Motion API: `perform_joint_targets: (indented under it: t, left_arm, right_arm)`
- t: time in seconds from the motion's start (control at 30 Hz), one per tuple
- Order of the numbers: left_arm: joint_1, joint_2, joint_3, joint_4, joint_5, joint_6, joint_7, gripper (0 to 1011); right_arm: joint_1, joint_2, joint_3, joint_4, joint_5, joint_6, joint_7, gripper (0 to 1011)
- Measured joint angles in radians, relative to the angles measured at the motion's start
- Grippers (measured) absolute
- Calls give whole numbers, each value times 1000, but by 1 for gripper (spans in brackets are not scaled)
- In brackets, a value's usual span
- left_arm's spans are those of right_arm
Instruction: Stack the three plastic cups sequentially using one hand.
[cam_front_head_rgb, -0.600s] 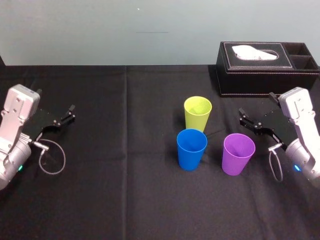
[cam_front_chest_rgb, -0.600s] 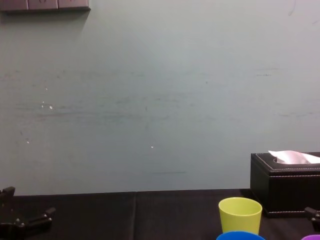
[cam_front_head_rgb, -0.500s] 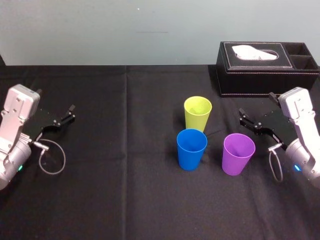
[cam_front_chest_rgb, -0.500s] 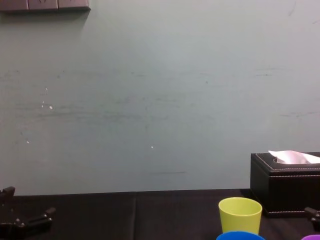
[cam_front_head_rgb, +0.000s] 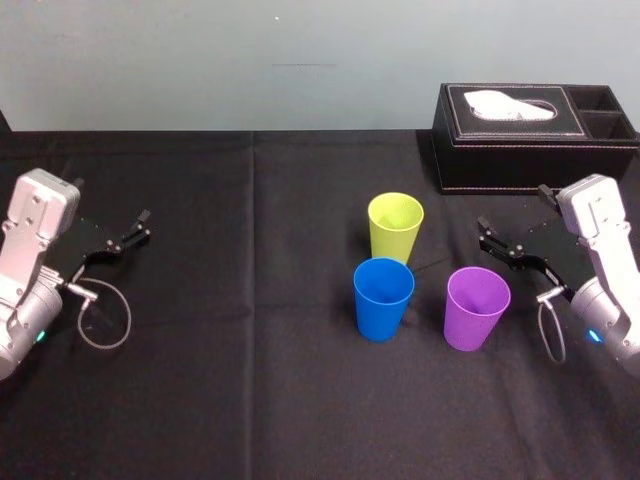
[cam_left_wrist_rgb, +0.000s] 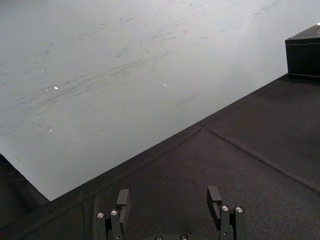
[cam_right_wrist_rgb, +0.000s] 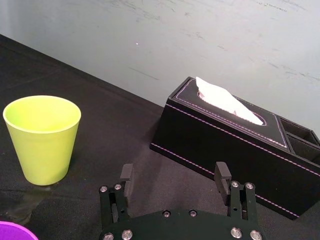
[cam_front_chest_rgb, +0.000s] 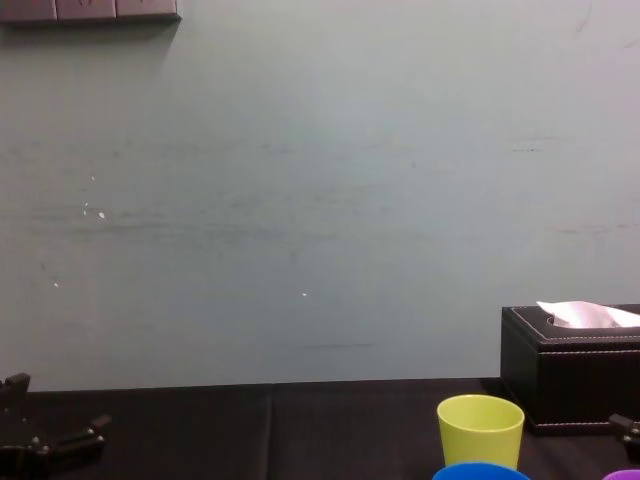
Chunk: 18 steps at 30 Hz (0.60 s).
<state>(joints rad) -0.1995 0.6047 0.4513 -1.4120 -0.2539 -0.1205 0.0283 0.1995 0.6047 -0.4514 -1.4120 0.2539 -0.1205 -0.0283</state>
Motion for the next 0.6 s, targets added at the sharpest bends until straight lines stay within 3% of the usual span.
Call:
perform_joint_targets:
  t: [0.6]
  left_arm:
    - [0, 0, 0, 0, 0, 0, 0, 1011]
  right_arm:
    - [0, 0, 0, 0, 0, 0, 0, 1003]
